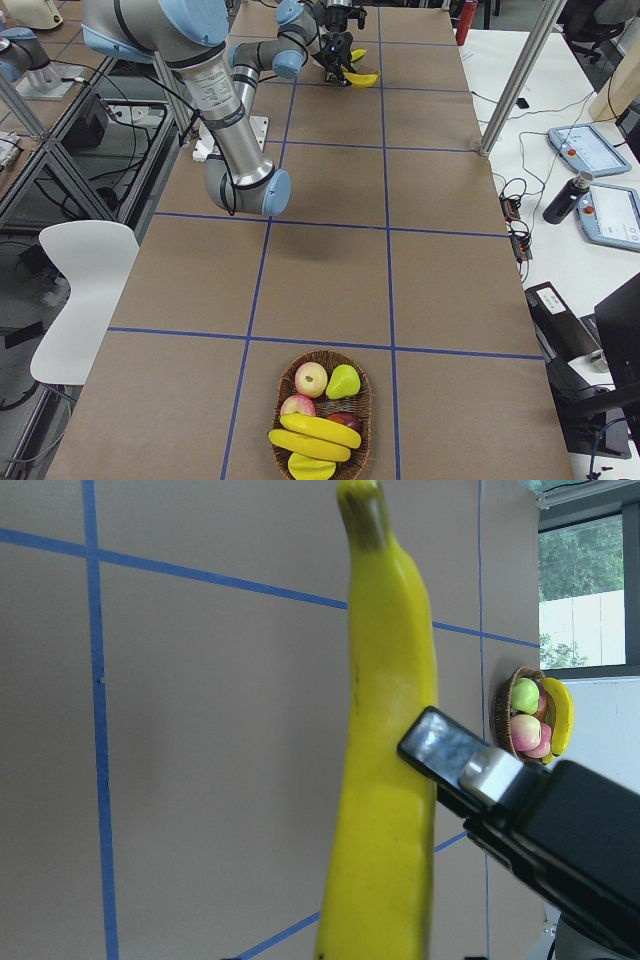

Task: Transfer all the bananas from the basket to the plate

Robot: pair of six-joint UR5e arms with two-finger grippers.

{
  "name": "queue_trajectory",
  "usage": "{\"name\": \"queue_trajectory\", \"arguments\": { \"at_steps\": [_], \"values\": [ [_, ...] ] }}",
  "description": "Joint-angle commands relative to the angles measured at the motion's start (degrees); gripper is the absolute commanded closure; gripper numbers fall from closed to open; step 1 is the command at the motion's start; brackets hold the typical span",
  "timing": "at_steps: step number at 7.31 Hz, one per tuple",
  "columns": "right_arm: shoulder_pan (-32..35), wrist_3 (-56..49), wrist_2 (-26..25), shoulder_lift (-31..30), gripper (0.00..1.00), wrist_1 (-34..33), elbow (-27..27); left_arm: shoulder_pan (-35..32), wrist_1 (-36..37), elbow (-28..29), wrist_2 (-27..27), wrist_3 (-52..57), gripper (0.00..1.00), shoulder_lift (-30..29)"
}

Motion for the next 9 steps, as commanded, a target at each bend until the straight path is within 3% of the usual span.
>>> {"name": "queue_trajectory", "arguments": {
  "at_steps": [1,4,6,7,8,9],
  "values": [
    [-0.2,0.0,0.0,0.7,1.00,0.0,0.1,0.1,-0.1,0.0,0.0,0.2,0.22,-0.1],
    [-0.2,0.0,0.0,0.8,1.00,0.1,0.1,0.2,-0.3,0.1,-0.3,1.5,0.38,-0.1],
    [-0.2,0.0,0.0,0.7,1.00,0.2,0.1,1.5,-0.4,0.0,-0.3,1.7,0.57,-0.2],
    [-0.2,0.0,0.0,0.7,1.00,0.3,0.1,1.6,-0.4,-0.2,-0.3,1.7,0.72,-0.6],
    [-0.2,0.0,0.1,0.8,1.00,0.3,0.1,1.6,-0.4,-0.3,-0.4,1.7,0.98,-0.7],
    [-0.2,-0.5,0.1,0.8,0.73,0.3,0.1,1.6,-0.4,-0.4,-0.4,1.7,1.00,-0.7]
  ]
}}
